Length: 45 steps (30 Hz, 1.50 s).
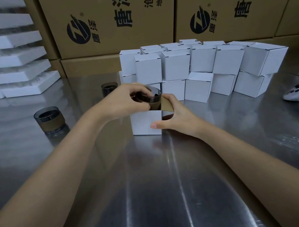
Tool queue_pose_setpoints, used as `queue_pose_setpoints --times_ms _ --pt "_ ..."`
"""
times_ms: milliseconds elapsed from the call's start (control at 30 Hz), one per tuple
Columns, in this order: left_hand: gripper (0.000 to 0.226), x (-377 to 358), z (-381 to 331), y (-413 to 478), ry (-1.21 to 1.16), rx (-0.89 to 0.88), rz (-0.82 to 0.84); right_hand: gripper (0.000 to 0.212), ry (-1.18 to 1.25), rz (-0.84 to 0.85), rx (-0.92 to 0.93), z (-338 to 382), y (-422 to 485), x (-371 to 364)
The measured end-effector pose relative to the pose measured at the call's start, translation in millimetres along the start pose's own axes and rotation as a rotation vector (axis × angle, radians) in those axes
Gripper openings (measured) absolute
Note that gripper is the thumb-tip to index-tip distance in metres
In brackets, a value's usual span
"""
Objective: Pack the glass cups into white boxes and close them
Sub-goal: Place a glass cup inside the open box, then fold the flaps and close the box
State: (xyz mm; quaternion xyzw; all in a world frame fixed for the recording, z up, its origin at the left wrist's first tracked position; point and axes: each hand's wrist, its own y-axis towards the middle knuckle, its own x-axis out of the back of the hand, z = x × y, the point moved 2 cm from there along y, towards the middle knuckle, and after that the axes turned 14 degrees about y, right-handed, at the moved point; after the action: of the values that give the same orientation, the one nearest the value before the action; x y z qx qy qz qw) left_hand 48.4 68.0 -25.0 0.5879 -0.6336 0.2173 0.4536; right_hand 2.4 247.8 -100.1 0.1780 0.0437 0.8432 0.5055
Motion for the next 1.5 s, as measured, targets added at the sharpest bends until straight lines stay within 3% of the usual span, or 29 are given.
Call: queue_pose_setpoints --times_ms 133,300,467,567,667,733,800,867,933,1033,1133,1300,1500 --pt "0.024 0 5 1 0.026 -0.024 0.024 0.084 0.005 0.007 -0.006 -2 1 0" --pt "0.023 0 8 2 0.327 -0.04 0.135 0.085 0.01 -0.006 -0.012 -4 1 1" --pt "0.035 -5 9 3 0.248 0.104 0.328 0.089 0.011 -0.007 -0.022 -4 1 1" --pt "0.061 -10 11 1 0.147 0.257 0.355 0.094 0.001 0.003 -0.033 -4 2 1" --pt "0.066 -11 13 2 0.214 0.227 0.351 0.099 -0.001 -0.002 -0.035 -3 1 1" --pt "0.053 -10 14 4 0.144 0.14 0.22 0.096 0.01 -0.009 -0.032 -3 2 3" --pt "0.035 -10 12 5 -0.087 0.115 -0.099 0.09 0.024 -0.01 -0.032 -4 2 7" --pt "0.029 -18 13 4 -0.382 0.22 -0.484 0.088 0.034 -0.009 -0.028 -4 2 11" --pt "0.028 -40 14 0 -0.709 0.431 -0.691 0.088 0.039 -0.008 -0.02 -3 1 12" --pt "0.047 -73 11 -9 -1.13 0.646 -0.559 0.089 0.069 0.0 -0.022 -2 0 11" --pt "0.05 -70 17 -9 -1.456 0.573 -0.501 0.094 0.118 -0.004 -0.045 -2 -1 10" --pt "0.034 -67 16 -13 -1.248 0.489 -0.383 0.12 0.142 -0.031 -0.108 -4 -2 11" --pt "0.037 -65 8 -15 -1.073 0.462 -0.253 0.128 0.157 -0.035 -0.137 -5 -1 9"
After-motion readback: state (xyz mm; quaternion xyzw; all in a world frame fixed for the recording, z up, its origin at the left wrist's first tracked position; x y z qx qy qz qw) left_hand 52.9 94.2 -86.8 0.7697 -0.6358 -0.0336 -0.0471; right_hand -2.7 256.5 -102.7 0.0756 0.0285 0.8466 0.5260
